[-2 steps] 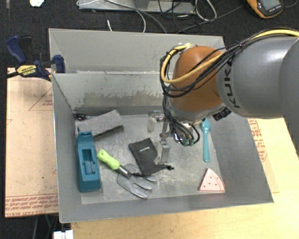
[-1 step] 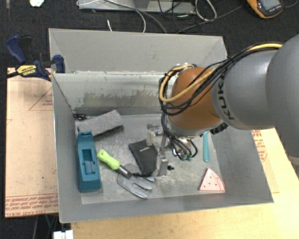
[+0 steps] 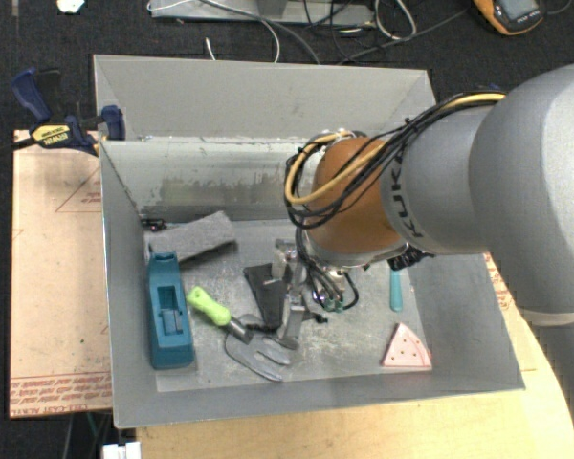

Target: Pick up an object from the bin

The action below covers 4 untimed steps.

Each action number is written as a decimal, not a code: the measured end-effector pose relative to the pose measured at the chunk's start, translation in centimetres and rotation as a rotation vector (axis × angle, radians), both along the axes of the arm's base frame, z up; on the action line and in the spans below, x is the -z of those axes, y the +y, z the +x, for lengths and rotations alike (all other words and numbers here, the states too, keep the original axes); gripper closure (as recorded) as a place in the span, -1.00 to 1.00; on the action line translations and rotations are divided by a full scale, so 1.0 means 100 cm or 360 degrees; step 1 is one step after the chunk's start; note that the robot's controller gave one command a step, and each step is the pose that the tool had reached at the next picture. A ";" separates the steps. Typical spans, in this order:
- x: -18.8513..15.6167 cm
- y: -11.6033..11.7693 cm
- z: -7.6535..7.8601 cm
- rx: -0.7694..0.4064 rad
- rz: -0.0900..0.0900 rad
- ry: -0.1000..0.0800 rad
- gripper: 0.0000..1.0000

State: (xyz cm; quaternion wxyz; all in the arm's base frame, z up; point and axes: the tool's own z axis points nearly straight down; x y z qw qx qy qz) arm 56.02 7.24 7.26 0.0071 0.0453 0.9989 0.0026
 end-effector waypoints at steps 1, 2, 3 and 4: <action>0.002 0.009 -0.009 0.0048 0.0000 0.0024 1.00; 0.002 0.009 -0.009 0.0050 0.0000 0.0024 1.00; -0.062 0.007 -0.010 0.0018 -0.0002 0.0029 1.00; -0.136 0.002 -0.025 -0.0018 -0.0003 0.0038 1.00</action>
Offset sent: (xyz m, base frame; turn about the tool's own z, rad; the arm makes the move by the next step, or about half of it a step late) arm 0.0000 0.0000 0.0000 0.0000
